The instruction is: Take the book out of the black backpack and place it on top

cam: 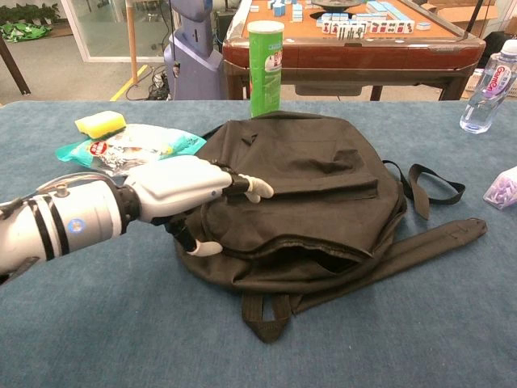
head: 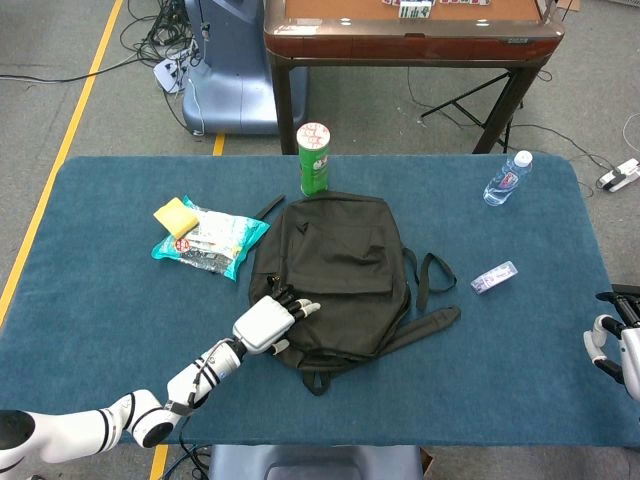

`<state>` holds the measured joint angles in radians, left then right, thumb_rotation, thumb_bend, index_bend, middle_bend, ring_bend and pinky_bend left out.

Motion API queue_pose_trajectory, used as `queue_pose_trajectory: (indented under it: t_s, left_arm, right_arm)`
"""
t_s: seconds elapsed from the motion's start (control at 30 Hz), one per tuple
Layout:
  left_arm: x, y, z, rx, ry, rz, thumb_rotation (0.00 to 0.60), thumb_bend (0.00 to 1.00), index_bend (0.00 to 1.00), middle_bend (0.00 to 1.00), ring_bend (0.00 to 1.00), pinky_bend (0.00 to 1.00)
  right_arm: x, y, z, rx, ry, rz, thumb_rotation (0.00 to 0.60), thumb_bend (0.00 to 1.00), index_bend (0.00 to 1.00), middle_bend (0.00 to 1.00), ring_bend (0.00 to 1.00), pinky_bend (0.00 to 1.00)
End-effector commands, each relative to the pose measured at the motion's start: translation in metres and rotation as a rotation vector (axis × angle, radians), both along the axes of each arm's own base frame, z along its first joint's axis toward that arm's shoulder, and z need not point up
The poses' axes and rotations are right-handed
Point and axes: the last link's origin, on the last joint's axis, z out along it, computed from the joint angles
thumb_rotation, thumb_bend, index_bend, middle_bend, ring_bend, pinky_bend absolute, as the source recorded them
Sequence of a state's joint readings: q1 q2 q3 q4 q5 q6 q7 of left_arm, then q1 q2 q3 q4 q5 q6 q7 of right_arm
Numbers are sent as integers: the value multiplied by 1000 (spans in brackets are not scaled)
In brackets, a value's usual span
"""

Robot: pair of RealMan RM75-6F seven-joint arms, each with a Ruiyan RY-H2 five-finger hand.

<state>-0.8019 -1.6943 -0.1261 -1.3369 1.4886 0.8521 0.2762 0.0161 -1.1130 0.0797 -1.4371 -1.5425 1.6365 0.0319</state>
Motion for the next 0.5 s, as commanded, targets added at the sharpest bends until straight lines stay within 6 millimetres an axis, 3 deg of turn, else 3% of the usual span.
queue_pose_trajectory:
  t_s: [0.03, 0.23, 0.3, 0.4, 0.5]
  left_arm:
    - [13, 6, -6, 11, -19, 14, 600, 319, 187, 195, 170, 76]
    - [30, 12, -14, -11, -74, 85, 600, 318, 324, 195, 170, 76]
    - [35, 14, -15, -15, -107, 116, 600, 318, 424, 201, 175, 76]
    - [43, 18, -16, -19, -159, 167, 600, 317, 577, 264, 206, 76]
    - [52, 25, -17, -11, -207, 217, 600, 320, 658, 321, 245, 76]
  right_arm:
    - [-1, 2, 0, -1, 0, -2, 600, 331, 340, 295, 252, 336]
    - [-2, 4, 1, -6, -3, -5, 600, 331, 340, 295, 252, 336]
    - [-2, 5, 2, -8, -3, -4, 600, 331, 340, 295, 251, 336]
    - [-1, 5, 3, -10, -4, 3, 600, 331, 340, 295, 251, 336]
    - [1, 5, 4, -8, -8, 22, 600, 331, 340, 295, 251, 336]
